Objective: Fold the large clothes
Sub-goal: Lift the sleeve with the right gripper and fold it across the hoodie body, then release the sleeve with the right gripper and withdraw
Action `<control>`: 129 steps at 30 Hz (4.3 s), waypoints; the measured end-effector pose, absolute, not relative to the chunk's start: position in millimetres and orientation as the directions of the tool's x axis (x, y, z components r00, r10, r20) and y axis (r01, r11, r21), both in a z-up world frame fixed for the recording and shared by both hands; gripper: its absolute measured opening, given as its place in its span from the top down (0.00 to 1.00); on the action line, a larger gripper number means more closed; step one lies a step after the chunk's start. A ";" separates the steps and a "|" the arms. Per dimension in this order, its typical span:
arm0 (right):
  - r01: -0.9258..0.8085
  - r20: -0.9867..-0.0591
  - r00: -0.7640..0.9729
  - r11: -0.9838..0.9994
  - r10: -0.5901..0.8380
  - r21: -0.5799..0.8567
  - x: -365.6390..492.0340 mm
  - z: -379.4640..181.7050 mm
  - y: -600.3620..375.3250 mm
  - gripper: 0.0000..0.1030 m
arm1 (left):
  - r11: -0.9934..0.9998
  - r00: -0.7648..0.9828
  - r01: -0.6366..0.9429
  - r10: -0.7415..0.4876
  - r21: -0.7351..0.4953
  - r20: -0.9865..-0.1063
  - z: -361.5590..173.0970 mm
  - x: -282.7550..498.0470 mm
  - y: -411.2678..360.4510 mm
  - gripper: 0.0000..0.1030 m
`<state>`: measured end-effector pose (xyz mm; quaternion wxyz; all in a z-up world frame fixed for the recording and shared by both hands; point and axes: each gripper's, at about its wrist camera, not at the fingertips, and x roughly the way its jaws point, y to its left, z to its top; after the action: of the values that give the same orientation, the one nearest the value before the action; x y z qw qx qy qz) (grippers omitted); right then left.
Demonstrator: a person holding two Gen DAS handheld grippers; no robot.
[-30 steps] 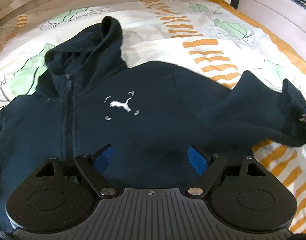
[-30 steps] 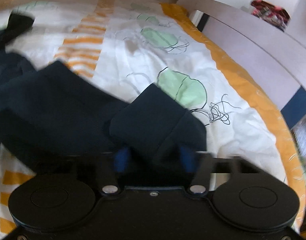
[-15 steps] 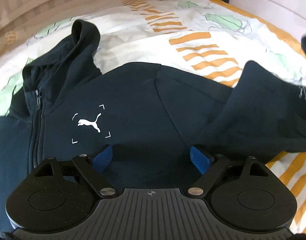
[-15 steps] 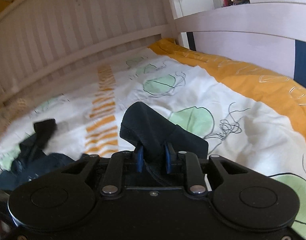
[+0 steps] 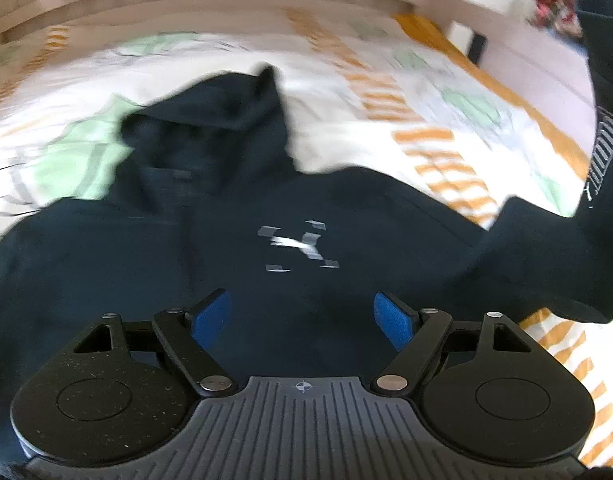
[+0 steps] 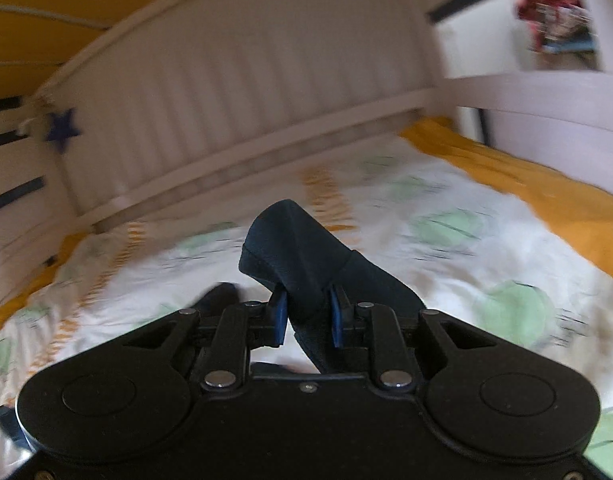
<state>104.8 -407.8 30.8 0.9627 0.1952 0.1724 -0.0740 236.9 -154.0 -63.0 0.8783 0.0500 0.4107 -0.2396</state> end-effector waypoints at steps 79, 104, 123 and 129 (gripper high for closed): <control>0.271 -0.633 0.760 0.957 -0.149 0.101 200.3 -141.0 -361.0 0.53 | 0.948 0.689 0.317 -0.247 -0.023 -0.682 -130.4 244.8 -11.7 0.00; 0.261 -0.664 0.735 0.961 -0.133 0.097 142.0 -146.8 -335.2 0.00 | 0.949 0.697 0.314 -0.238 -0.010 -0.677 -131.7 243.9 -12.7 0.00; 0.288 -0.634 0.760 0.949 -0.143 0.132 117.3 -134.1 -335.3 0.01 | 0.949 0.658 0.253 -0.312 -0.189 -0.686 -77.3 206.7 72.9 0.02; 0.280 -0.567 0.807 0.952 -0.164 0.123 100.0 -104.8 -314.5 0.01 | 0.977 0.714 0.134 -0.210 -0.164 -0.668 -54.6 204.4 136.6 0.02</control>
<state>100.0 -314.5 -104.8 0.9452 0.1009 0.2876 -0.1174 204.4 136.6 -54.6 0.9243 -0.0521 0.3665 -0.0930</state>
